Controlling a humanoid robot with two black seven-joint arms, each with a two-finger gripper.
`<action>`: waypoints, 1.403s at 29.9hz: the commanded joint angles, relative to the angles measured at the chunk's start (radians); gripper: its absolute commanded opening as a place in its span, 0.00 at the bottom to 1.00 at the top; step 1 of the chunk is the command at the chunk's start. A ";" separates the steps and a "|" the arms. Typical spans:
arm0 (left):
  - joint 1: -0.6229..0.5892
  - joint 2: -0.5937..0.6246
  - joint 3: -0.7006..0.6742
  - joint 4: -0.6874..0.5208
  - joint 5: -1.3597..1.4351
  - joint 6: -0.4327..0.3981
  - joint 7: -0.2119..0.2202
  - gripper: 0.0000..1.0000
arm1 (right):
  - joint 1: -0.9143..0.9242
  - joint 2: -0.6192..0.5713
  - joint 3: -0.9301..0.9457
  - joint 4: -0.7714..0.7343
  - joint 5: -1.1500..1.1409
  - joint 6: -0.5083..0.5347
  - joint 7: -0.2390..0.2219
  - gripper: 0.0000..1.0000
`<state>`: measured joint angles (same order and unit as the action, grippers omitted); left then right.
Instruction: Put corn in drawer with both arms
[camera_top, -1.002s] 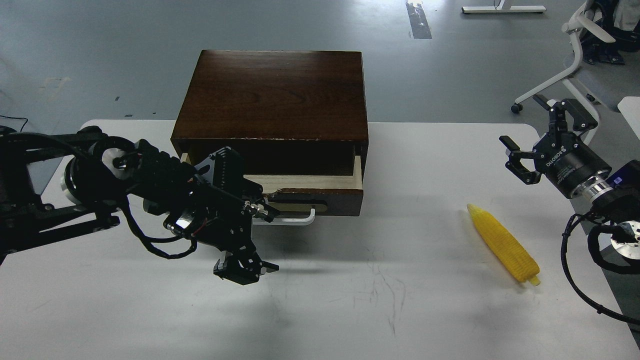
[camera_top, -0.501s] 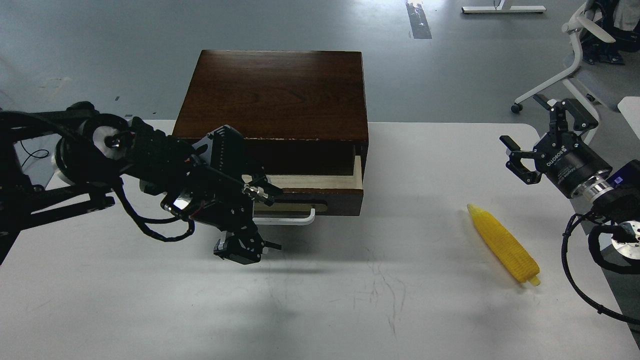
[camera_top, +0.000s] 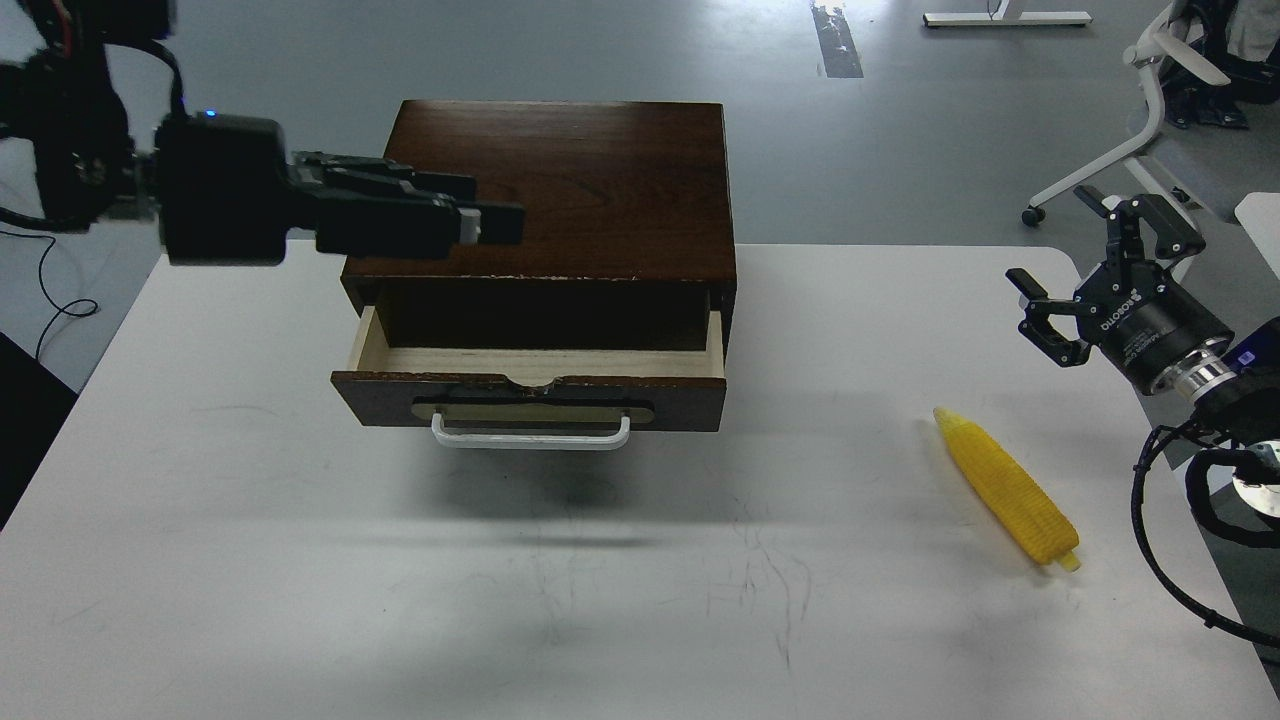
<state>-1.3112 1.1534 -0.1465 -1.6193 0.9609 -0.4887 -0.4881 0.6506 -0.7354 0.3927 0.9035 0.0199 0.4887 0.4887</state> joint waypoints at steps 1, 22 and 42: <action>0.081 0.031 0.002 0.073 -0.408 0.000 -0.001 0.99 | 0.000 -0.016 -0.002 0.014 -0.002 0.000 0.000 1.00; 0.432 -0.141 -0.011 0.466 -1.030 0.000 -0.001 0.99 | 0.092 -0.395 -0.021 0.273 -1.234 0.000 0.000 1.00; 0.437 -0.143 -0.042 0.440 -1.048 0.000 -0.001 0.99 | 0.233 -0.306 -0.294 0.250 -1.528 0.000 0.000 1.00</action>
<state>-0.8730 1.0125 -0.1840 -1.1701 -0.0853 -0.4887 -0.4887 0.8380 -1.0582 0.1591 1.1550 -1.5086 0.4885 0.4888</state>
